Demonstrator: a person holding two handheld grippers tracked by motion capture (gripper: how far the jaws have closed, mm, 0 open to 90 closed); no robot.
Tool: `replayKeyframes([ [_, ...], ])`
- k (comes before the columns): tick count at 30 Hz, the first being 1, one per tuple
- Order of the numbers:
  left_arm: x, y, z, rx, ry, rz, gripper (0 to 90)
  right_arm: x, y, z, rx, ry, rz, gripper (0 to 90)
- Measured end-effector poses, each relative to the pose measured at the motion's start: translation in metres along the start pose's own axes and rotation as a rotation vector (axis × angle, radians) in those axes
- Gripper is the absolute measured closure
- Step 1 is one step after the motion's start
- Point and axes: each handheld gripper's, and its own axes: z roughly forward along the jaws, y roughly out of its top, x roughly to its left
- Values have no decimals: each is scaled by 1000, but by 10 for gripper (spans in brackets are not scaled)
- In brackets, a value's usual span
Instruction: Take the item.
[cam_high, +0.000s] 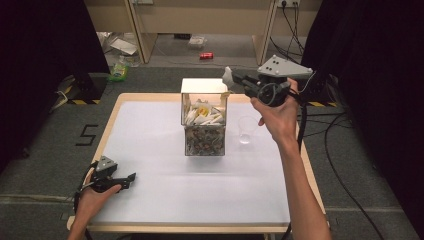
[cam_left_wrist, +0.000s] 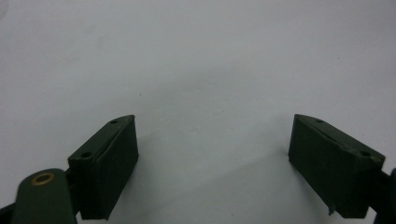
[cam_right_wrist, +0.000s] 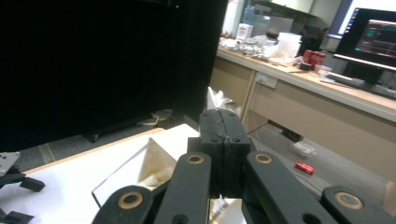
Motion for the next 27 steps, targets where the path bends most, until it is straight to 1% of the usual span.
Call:
replayKeyframes([
  [3,0,0,0,0,0,0,150,-9,-3,-11,0,-27,8,900],
  [5,0,0,0,1,0,0,150,-14,-5,-16,-2,-37,22,900],
  [10,0,0,0,0,0,0,150,-25,-11,-27,-4,-71,36,900],
  [11,0,0,0,0,0,0,150,-25,-11,-27,-4,-71,36,900],
  [12,0,0,0,0,0,0,150,-30,-15,-31,0,-86,41,900],
  [14,0,0,0,0,0,0,150,-32,-16,-32,1,-91,42,900],
  [15,0,0,0,0,0,0,150,-34,-18,-34,1,-98,52,900],
  [17,0,0,0,0,0,0,150,-40,-24,-38,11,-112,55,900],
  [27,0,0,0,1,0,1,150,-56,-49,-42,39,-148,96,900],
])
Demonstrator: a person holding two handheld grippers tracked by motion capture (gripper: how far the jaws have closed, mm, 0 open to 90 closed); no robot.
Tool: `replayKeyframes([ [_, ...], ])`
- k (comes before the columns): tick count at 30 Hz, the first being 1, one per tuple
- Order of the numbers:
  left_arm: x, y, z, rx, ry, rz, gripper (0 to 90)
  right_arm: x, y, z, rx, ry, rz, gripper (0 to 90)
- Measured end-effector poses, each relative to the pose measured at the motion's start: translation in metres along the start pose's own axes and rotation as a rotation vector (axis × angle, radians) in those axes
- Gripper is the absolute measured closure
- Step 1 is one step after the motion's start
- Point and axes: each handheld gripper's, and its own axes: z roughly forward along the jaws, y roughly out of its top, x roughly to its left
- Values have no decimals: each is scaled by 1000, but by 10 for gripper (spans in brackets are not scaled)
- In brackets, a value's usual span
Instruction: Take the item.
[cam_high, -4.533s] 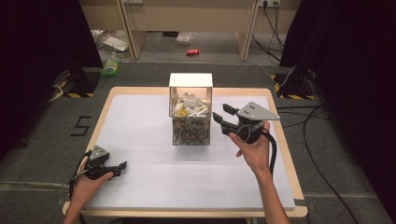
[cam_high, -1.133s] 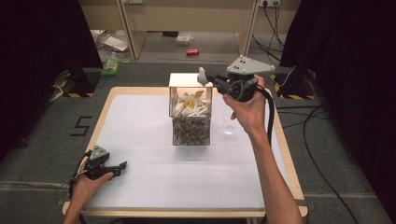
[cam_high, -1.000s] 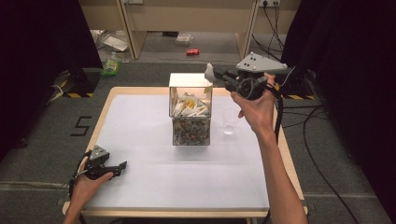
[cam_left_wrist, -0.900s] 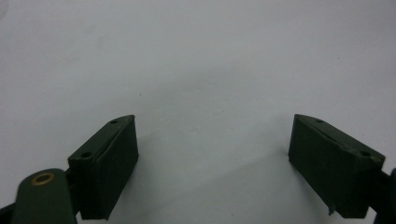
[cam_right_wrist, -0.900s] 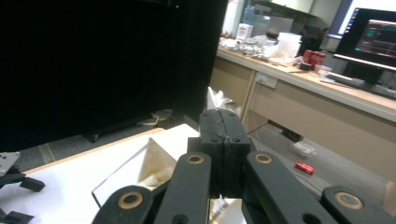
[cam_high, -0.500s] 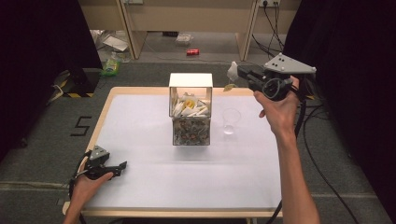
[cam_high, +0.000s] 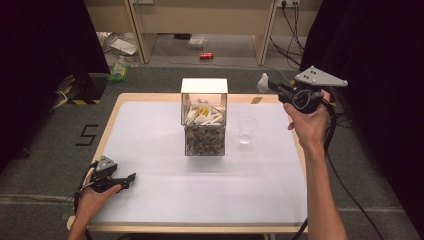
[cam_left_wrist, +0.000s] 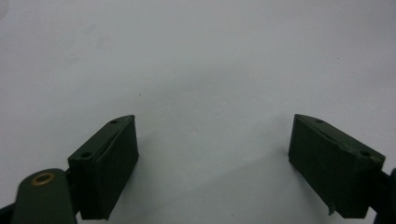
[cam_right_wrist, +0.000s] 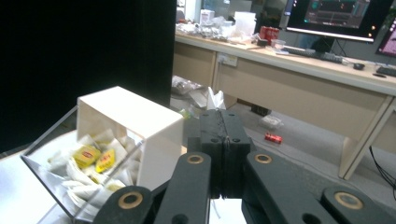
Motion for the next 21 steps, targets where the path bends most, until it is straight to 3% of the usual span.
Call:
replayKeyframes([
  [9,0,0,0,0,0,0,150,-11,-21,3,21,-22,33,900],
  [21,0,0,0,0,0,0,150,-11,-41,11,45,-17,40,900],
])
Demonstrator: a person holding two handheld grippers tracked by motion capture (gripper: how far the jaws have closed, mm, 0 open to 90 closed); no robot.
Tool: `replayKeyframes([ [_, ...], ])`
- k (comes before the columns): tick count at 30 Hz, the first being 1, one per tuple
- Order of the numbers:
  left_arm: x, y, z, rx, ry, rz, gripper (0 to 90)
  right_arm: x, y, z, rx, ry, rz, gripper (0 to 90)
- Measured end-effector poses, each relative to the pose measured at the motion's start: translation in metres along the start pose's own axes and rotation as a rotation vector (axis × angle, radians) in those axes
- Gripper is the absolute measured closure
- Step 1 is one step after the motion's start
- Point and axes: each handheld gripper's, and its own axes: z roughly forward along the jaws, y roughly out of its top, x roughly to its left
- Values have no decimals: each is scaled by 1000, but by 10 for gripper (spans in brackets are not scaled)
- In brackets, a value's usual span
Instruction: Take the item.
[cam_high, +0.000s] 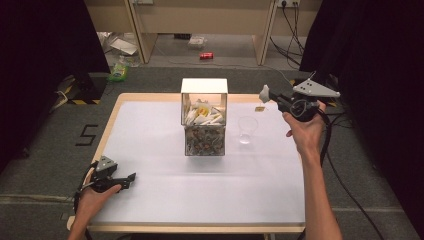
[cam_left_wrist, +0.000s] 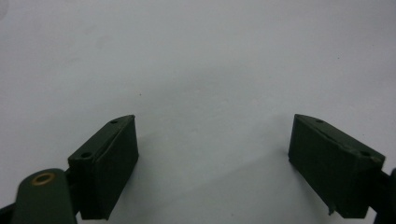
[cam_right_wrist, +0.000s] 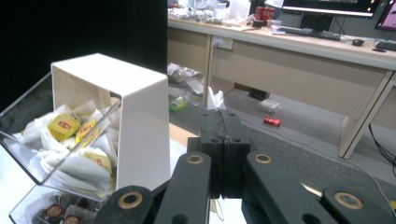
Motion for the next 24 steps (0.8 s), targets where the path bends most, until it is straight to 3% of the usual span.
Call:
replayKeyframes([
  [8,0,0,0,-1,0,0,150,0,-23,13,34,9,18,900],
  [24,0,0,0,-3,1,0,150,2,-51,40,72,12,48,900],
])
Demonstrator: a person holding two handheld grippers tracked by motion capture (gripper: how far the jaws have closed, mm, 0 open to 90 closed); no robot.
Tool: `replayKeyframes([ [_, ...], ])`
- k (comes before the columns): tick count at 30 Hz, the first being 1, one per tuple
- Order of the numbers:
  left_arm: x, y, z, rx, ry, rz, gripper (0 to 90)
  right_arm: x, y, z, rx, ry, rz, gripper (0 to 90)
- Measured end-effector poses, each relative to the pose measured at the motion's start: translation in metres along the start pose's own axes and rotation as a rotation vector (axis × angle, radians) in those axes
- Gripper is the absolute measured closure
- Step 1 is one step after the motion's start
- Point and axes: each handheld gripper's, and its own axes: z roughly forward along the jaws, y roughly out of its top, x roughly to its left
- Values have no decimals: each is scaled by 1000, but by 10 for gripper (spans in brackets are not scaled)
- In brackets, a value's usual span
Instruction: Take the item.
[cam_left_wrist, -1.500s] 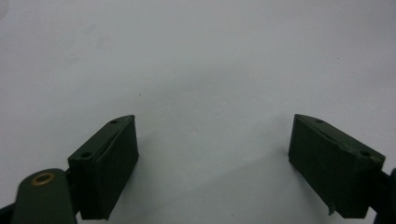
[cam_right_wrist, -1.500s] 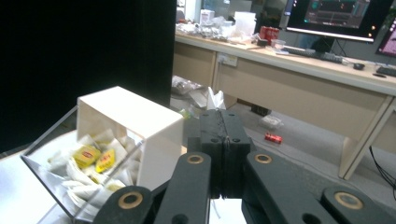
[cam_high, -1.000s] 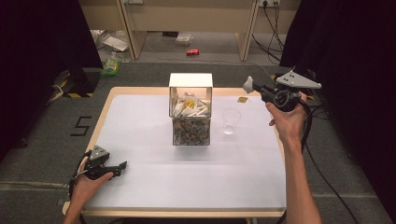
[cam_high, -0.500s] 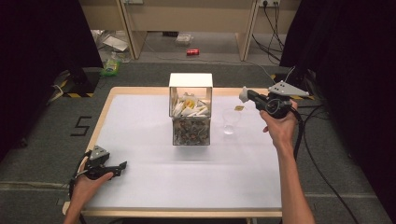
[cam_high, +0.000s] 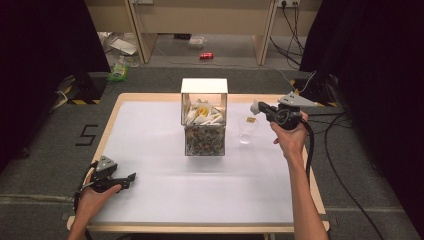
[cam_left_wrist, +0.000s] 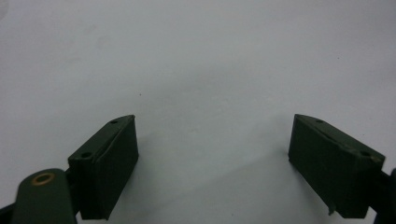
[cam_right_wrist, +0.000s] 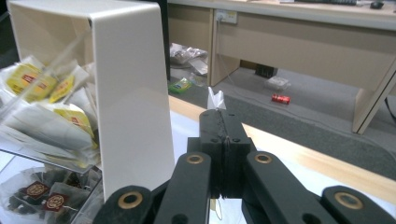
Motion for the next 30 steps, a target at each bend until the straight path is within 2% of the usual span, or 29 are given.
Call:
replayKeyframes([
  [9,0,0,0,0,0,0,150,4,-8,19,39,-5,-13,900],
  [18,0,0,0,0,0,0,150,7,-14,28,73,-15,-32,900],
  [30,0,0,0,0,0,2,150,3,-31,30,83,-15,-3,900],
])
